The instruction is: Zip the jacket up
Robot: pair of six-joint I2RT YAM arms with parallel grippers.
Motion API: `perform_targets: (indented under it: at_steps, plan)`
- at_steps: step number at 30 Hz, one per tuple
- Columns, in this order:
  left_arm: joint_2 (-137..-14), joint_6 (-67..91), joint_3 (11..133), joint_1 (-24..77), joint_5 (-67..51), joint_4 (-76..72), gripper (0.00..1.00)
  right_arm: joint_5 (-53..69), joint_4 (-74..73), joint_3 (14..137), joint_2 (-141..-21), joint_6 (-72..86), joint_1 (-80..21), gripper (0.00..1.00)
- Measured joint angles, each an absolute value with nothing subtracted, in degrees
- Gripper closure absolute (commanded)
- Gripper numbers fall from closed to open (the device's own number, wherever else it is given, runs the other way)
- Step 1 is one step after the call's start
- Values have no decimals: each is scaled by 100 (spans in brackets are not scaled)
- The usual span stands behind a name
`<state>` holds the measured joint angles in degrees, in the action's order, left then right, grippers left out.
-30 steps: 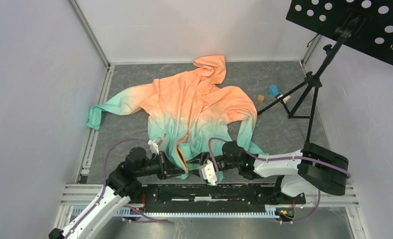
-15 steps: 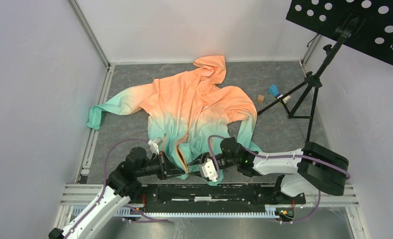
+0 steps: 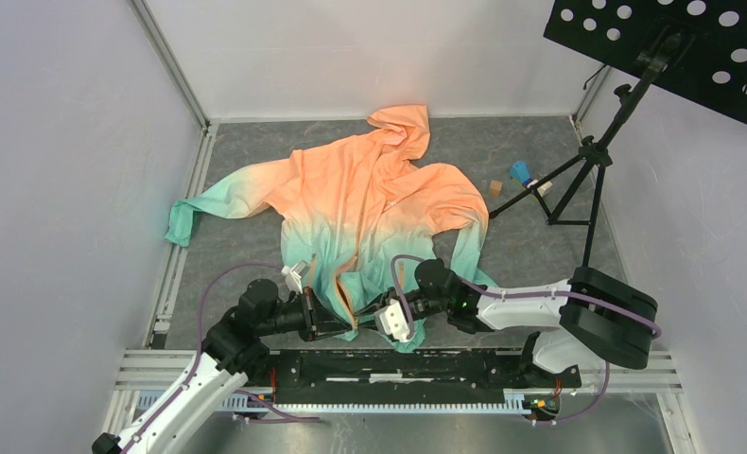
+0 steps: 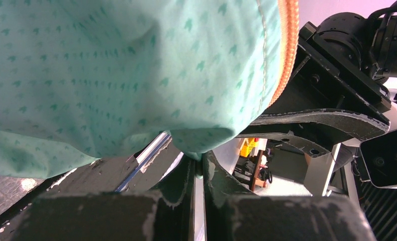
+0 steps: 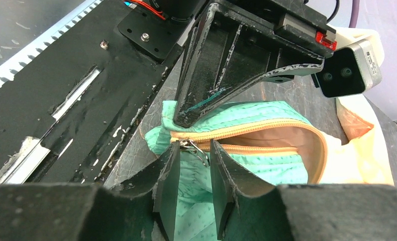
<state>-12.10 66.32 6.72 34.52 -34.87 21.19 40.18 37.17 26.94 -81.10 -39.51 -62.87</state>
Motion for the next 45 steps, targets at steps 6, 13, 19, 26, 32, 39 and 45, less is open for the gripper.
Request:
perform_targets:
  at_steps: [6,13,19,26,32,39,45]
  plan:
    - [-1210,6632,672,3452,-3489,2121,98,4029,3667,2694,-8149,-3972,-6287,73]
    - [-1210,6632,672,3452,-3489,2121,98,4032,3629,2694,-8149,-3990,-6287,77]
    - [-1210,6632,672,3452,-3492,2119,98,4025,3627,2694,-8149,-3997,-6287,88]
    - [-1216,6628,683,3452,-3485,2161,98,3848,3562,2720,-8147,-3959,-6289,100]
    - [-1487,6309,1109,3446,-3155,2611,98,3194,3122,3072,-8136,-3319,-6423,100]
    - [-2080,5704,1699,3411,-2749,3116,98,1496,1933,3994,-8263,-2469,-6958,100]
    - [-2043,5570,1702,3428,-2687,3326,98,110,1507,4482,-8254,-2165,-7006,100]
